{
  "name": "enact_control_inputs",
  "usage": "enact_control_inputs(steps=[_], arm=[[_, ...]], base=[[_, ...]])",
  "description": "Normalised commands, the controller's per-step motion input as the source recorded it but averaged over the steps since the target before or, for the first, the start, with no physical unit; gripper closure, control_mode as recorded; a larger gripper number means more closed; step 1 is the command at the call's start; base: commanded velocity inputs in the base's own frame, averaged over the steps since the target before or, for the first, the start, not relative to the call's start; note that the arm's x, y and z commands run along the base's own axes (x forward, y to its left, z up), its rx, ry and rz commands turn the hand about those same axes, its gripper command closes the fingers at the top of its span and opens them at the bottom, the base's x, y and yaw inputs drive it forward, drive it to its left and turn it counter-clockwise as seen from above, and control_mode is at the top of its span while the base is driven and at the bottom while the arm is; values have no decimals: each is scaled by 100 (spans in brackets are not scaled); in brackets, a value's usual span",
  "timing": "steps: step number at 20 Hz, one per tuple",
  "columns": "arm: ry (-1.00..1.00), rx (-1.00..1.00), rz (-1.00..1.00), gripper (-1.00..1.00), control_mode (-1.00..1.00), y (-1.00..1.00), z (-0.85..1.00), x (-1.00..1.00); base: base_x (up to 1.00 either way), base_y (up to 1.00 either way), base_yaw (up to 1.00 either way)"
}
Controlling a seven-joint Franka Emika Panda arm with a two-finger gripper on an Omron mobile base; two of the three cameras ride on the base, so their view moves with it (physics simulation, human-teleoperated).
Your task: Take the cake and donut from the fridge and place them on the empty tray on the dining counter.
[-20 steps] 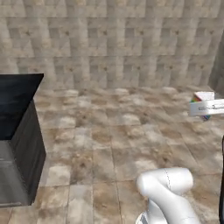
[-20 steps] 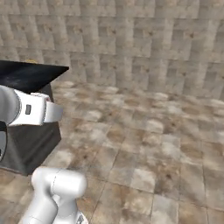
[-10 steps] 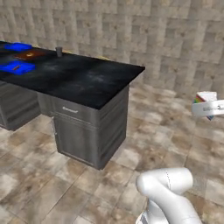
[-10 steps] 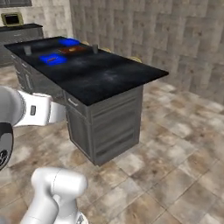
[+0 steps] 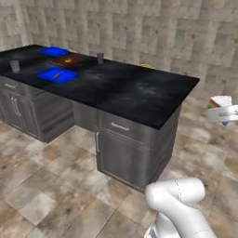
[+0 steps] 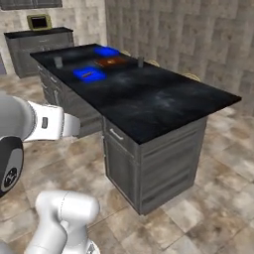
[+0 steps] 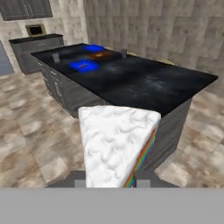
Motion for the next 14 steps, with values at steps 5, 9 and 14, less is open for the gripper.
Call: enact_control_inputs(steps=[5, 9, 14], arm=[[0, 0, 0, 100, 100, 0, 0, 0], [0, 0, 0, 100, 100, 0, 0, 0], [0, 0, 0, 100, 100, 0, 0, 0]], base=[[68, -23, 46], [3, -96, 64], [-41, -100, 24]])
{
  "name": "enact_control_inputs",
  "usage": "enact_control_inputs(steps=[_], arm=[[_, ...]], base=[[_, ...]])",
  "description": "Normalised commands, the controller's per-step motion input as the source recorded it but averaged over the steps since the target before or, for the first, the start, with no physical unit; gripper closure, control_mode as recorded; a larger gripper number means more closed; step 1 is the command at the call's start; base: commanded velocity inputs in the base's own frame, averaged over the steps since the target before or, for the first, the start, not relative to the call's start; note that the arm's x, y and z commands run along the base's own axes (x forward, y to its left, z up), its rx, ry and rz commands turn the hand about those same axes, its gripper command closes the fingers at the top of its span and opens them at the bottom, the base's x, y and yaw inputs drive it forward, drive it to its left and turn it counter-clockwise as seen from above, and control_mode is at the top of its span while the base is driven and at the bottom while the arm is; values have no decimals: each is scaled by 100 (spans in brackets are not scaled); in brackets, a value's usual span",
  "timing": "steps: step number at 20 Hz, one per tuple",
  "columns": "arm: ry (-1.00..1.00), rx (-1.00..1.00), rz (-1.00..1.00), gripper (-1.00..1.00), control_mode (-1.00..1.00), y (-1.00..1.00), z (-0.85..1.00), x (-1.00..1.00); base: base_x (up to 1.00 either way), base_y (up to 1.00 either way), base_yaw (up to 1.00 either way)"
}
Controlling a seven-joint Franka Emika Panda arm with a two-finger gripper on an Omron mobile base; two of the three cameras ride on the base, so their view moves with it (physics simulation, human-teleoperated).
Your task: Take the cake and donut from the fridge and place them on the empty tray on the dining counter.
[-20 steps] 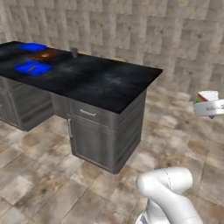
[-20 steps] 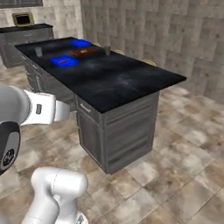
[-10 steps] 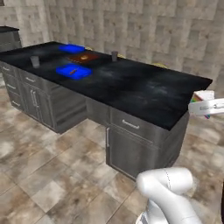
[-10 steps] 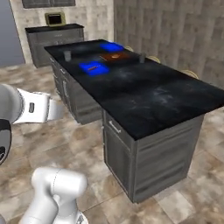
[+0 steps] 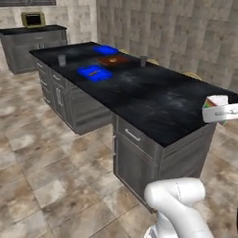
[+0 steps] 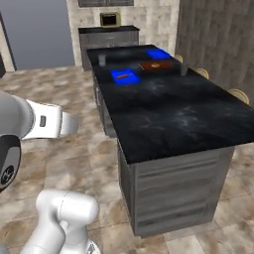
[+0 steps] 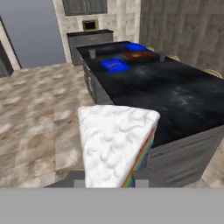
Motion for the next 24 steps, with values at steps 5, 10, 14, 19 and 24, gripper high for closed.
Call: enact_control_inputs(steps=[5, 10, 14, 19, 24], arm=[[0, 0, 0, 100, 100, 0, 0, 0], [0, 0, 0, 100, 100, 0, 0, 0], [0, 0, 0, 100, 100, 0, 0, 0], [0, 0, 0, 100, 100, 0, 0, 0], [0, 0, 0, 100, 100, 0, 0, 0]], base=[[-63, -100, 0], [32, -100, 0], [100, -100, 3], [88, -100, 1], [34, -100, 0]])
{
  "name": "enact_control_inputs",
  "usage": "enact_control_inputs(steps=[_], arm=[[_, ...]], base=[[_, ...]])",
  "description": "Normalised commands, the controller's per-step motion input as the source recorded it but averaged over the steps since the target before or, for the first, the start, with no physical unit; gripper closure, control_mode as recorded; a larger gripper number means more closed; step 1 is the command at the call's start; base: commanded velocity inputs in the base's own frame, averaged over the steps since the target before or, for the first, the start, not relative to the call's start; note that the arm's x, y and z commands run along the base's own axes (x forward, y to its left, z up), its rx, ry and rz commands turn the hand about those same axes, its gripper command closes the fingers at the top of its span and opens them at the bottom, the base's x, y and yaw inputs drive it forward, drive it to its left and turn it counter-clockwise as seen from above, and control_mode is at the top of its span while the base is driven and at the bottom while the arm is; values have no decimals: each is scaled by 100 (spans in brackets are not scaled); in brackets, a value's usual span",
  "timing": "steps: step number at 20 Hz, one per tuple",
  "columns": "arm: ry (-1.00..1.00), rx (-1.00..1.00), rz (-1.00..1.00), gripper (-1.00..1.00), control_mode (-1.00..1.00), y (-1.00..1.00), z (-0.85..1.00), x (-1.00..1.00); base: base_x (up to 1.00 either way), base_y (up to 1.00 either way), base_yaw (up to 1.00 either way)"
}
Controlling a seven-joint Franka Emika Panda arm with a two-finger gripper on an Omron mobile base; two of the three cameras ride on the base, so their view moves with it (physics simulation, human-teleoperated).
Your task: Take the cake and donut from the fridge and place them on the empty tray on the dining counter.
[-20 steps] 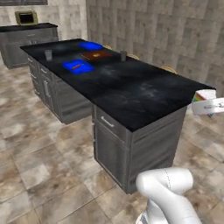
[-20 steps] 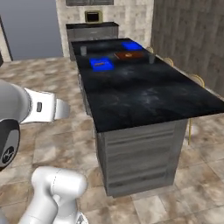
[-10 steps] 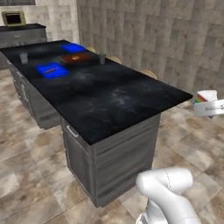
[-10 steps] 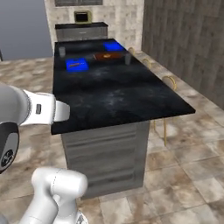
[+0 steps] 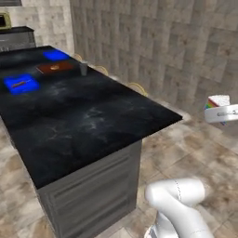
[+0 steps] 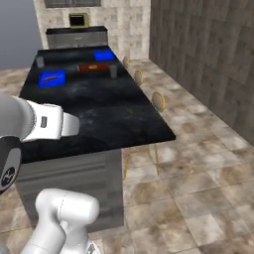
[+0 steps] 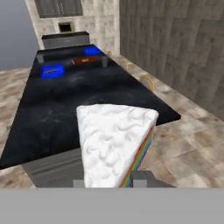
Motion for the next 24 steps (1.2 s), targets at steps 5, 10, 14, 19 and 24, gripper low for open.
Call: enact_control_inputs(steps=[5, 10, 14, 19, 24], arm=[[0, 0, 0, 100, 100, 0, 0, 0], [0, 0, 0, 100, 100, 0, 0, 0], [0, 0, 0, 100, 100, 0, 0, 0], [0, 0, 0, 100, 100, 0, 0, 0], [0, 0, 0, 100, 100, 0, 0, 0]], base=[[63, -100, 0], [65, -100, 0], [70, -100, 7], [88, -100, 13], [100, -100, 28]])
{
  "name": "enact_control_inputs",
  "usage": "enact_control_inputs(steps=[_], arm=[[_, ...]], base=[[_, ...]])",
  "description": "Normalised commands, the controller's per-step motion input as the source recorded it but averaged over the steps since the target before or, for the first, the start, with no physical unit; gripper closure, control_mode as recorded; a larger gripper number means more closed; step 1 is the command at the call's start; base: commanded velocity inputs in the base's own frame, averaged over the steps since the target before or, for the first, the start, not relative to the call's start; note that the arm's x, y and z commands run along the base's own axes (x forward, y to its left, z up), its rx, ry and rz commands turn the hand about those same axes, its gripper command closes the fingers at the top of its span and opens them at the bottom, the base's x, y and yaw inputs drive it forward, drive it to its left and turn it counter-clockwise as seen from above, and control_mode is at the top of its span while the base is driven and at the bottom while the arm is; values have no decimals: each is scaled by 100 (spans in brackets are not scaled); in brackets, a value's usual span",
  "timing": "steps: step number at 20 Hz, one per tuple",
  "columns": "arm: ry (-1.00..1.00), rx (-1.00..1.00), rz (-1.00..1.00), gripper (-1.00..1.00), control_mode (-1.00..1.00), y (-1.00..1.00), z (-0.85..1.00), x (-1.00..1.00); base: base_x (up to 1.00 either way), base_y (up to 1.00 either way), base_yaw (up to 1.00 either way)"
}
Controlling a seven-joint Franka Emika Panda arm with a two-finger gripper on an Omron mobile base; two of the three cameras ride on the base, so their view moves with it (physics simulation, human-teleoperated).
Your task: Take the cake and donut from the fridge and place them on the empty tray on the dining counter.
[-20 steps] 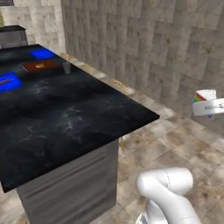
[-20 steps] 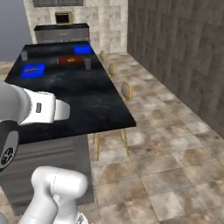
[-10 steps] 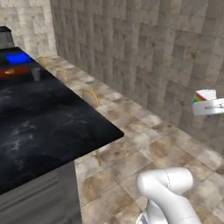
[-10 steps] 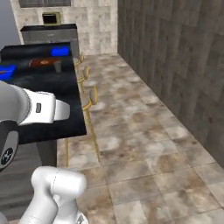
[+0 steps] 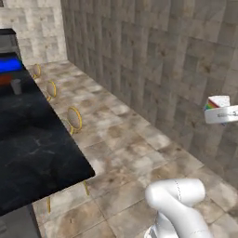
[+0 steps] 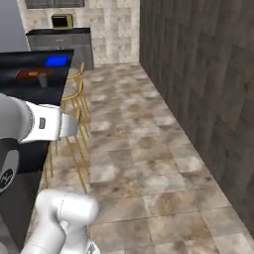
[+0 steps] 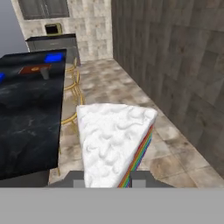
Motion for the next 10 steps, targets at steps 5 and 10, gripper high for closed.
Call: enact_control_inputs(steps=[5, 10], arm=[[0, 0, 0, 100, 100, 0, 0, 0], [0, 0, 0, 100, 100, 0, 0, 0]], base=[[100, -98, 39], [100, -88, 56]])
